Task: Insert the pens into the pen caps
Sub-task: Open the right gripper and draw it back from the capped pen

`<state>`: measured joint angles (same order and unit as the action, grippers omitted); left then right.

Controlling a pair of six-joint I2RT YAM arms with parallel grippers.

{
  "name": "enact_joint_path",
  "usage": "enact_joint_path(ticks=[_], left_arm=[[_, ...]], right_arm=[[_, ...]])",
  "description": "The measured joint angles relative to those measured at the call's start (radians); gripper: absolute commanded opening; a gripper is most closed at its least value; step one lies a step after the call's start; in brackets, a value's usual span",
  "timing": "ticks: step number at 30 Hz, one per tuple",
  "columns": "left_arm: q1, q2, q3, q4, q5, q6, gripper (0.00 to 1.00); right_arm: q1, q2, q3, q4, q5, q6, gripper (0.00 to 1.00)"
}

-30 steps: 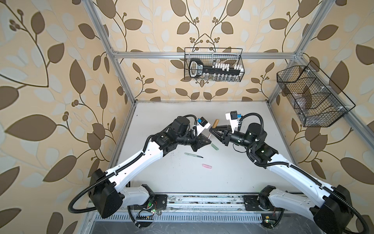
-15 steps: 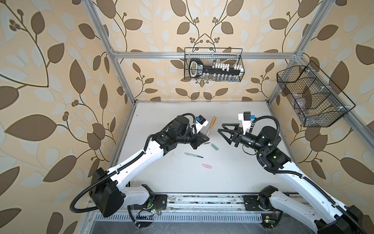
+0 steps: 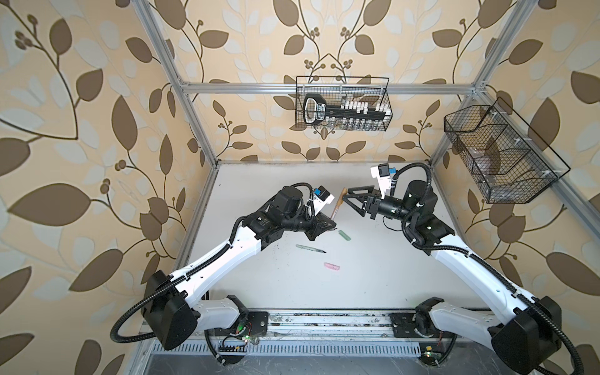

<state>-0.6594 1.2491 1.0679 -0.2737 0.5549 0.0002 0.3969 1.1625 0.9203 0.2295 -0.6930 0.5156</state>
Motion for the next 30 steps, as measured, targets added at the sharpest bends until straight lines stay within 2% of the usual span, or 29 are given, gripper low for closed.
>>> enact_joint_path(ticks=[14,20,24,30], left_arm=[[0.0,0.0,0.0,0.002,0.022,0.0,0.0],[0.0,0.002,0.0,0.009,0.023,0.0,0.0],[0.0,0.002,0.0,0.009,0.022,0.0,0.0],[0.0,0.014,0.0,0.008,0.012,-0.001,0.0]], right_arm=[[0.0,0.078,0.035,0.076,-0.066,0.027,0.59],[0.0,0.103,0.063,0.09,-0.084,0.037,0.5],[0.0,0.108,0.066,0.098,-0.094,0.042,0.38],[0.01,0.112,0.069,0.101,-0.108,0.043,0.08]])
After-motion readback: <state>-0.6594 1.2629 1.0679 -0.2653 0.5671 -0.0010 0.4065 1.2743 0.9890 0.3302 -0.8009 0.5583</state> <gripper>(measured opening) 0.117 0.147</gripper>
